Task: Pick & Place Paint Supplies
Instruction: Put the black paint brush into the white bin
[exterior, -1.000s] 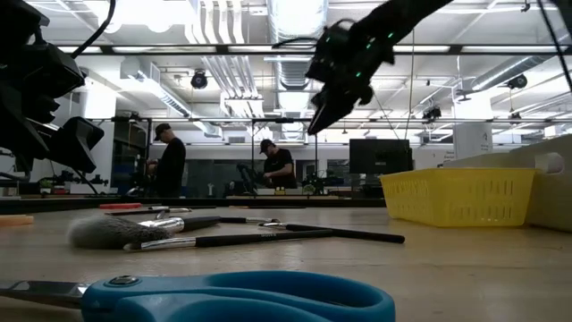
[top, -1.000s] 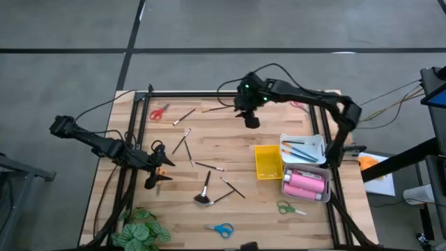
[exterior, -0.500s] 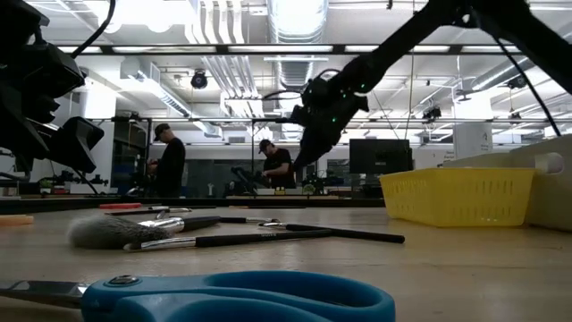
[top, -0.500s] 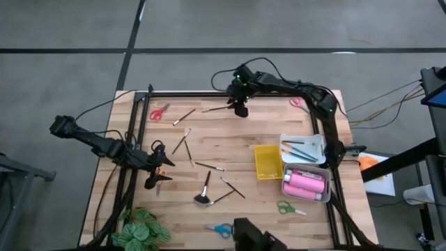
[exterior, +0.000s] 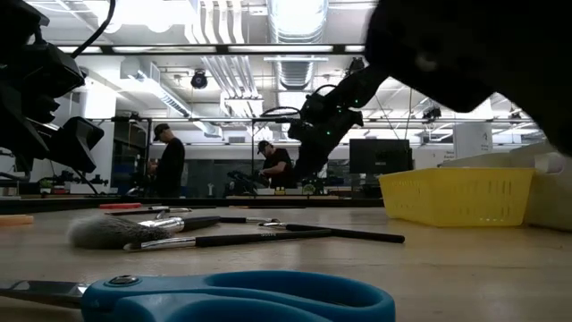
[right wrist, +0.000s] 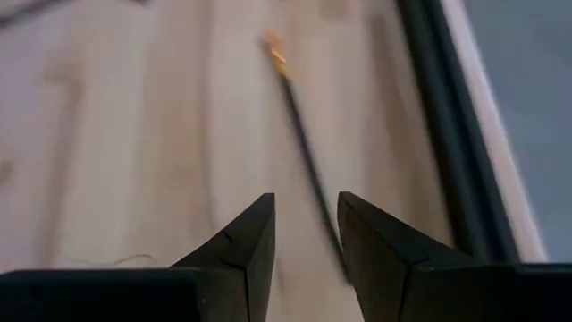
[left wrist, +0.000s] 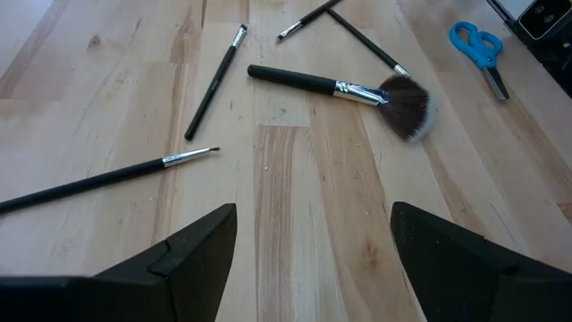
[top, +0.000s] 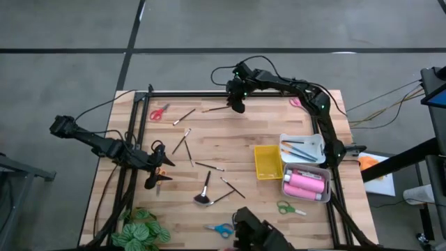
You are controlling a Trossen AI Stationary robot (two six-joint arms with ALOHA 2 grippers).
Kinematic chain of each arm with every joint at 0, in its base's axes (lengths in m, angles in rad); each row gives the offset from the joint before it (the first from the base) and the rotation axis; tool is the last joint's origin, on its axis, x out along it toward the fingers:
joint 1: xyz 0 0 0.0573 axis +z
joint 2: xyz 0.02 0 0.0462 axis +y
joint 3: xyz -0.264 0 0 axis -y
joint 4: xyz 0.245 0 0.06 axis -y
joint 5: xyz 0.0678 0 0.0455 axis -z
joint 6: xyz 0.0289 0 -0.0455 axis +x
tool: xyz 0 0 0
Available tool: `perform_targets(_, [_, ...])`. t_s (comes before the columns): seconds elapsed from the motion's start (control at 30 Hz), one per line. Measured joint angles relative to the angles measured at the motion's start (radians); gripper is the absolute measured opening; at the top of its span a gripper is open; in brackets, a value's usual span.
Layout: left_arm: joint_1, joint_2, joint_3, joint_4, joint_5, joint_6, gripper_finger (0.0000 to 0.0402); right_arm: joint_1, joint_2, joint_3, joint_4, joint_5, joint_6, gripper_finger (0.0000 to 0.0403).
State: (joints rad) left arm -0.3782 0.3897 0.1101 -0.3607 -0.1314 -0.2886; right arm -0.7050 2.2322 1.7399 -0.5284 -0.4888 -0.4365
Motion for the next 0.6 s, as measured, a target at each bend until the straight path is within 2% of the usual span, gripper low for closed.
perform_targets(0.1, [0.0, 0.0, 0.0, 0.0, 0.0, 0.0, 0.03, -0.011, 0.0, 0.007, -0.076, -0.001, 0.018, 0.0122])
perform_targets(0.23, [0.0, 0.0, 0.0, 0.0, 0.0, 0.0, 0.03, -0.013, -0.029, 0.007, -0.158, -0.167, 0.013, 0.0122])
perform_targets(0.3, [0.0, 0.0, 0.0, 0.0, 0.0, 0.0, 0.03, -0.006, -0.048, 0.008, -0.175, -0.213, 0.035, 0.0122])
perform_targets(0.6, [0.0, 0.0, 0.0, 0.0, 0.0, 0.0, 0.03, 0.064, -0.075, 0.007, -0.137, -0.22, 0.112, 0.0122])
